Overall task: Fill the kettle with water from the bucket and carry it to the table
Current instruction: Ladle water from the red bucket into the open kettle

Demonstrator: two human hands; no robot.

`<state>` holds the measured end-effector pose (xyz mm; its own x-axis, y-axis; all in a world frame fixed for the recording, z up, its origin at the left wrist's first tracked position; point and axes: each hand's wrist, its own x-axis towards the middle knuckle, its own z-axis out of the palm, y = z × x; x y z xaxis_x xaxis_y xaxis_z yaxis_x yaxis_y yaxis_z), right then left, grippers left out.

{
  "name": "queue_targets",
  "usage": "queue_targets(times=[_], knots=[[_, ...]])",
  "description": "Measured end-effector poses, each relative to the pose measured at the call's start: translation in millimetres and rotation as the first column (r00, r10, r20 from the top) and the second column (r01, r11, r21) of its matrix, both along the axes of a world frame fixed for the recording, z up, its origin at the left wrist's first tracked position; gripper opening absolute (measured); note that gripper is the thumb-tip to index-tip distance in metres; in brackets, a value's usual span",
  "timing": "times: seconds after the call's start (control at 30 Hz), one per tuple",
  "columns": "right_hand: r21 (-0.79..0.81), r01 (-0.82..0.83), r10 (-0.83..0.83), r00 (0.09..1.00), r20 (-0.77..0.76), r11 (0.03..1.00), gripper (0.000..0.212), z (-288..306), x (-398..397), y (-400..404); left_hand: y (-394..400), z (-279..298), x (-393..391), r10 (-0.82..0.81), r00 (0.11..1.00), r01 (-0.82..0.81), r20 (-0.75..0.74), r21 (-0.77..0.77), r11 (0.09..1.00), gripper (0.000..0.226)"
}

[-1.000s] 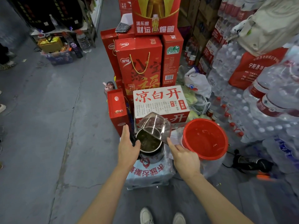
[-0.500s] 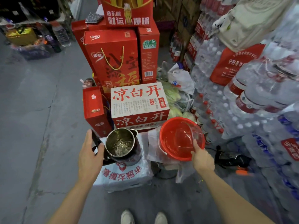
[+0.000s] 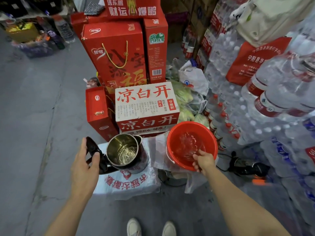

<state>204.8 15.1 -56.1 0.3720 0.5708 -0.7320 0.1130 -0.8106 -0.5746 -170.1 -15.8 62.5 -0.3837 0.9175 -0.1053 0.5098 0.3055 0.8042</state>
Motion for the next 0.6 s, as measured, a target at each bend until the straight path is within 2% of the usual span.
queue_targets(times=[0.13, 0.3, 0.43, 0.6], knots=[[0.093, 0.241, -0.216, 0.951, -0.223, 0.966, 0.063, 8.4, 6.4, -35.9, -0.7, -1.0, -2.1, -0.009, 0.998, 0.007, -0.068, -0.025, 1.0, 0.062], [0.187, 0.336, -0.266, 0.909, -0.321, 0.923, 0.064, 22.3, 2.8, -71.6, -1.9, 3.3, 0.4, -0.025, 0.996, 0.022, -0.091, -0.039, 0.999, 0.062], [0.26, 0.327, -0.222, 0.905, -0.363, 0.908, 0.062, 44.4, -0.3, -84.1, -1.8, 9.5, 4.4, -0.036, 0.991, 0.03, -0.127, -0.049, 0.998, 0.061], [0.342, 0.242, -0.081, 0.902, -0.424, 0.908, 0.065, 77.2, -13.3, -87.8, -4.4, 15.6, 6.2, -0.084, 0.991, 0.084, -0.104, -0.002, 0.996, 0.054]])
